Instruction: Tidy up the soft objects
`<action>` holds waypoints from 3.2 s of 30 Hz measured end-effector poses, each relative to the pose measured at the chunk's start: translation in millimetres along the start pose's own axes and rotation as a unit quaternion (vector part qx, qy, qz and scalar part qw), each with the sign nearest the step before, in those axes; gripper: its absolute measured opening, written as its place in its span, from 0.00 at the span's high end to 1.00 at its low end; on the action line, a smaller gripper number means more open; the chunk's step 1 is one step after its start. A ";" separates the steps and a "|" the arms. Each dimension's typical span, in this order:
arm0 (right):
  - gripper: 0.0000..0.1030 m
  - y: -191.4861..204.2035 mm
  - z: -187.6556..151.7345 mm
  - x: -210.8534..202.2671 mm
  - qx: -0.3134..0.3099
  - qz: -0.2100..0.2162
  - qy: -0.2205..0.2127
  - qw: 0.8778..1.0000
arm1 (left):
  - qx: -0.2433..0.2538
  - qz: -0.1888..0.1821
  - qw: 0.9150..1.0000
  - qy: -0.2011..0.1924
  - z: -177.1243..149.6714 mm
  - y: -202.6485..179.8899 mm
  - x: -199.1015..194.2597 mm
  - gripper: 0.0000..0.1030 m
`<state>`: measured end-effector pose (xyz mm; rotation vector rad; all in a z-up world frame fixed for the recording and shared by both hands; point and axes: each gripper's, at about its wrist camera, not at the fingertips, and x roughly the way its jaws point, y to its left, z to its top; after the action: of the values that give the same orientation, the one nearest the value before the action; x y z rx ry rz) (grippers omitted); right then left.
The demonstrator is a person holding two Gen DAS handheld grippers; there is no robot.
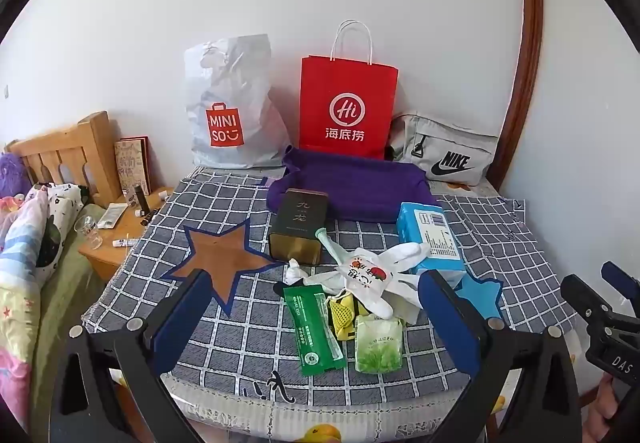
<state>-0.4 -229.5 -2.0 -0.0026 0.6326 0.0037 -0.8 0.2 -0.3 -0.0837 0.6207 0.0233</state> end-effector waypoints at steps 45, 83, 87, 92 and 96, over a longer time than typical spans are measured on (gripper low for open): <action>0.00 4.9 3.0 -15.3 0.008 0.014 -0.012 1.000 | 0.005 0.005 1.000 0.005 -0.2 0.3 0.3 0.00; 0.00 9.5 4.1 -19.8 0.006 0.017 -0.016 1.000 | 0.008 0.006 1.000 0.005 -0.4 0.3 -0.9 0.00; 0.00 9.3 4.0 -19.9 0.006 0.017 -0.016 1.000 | 0.008 0.007 1.000 0.005 -0.3 0.1 -0.8 0.00; 0.00 8.4 5.0 -19.6 0.007 0.018 -0.017 1.000 | 0.008 0.007 1.000 0.005 -0.6 0.1 -1.4 0.00; 0.00 8.0 3.9 -19.8 0.007 0.018 -0.017 1.000 | 0.009 0.007 1.000 0.005 -0.4 -0.1 -0.8 0.00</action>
<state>-14.2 -221.5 12.8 0.0220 0.5984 0.0338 -1.7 0.0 -0.2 -0.0623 0.6311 0.0312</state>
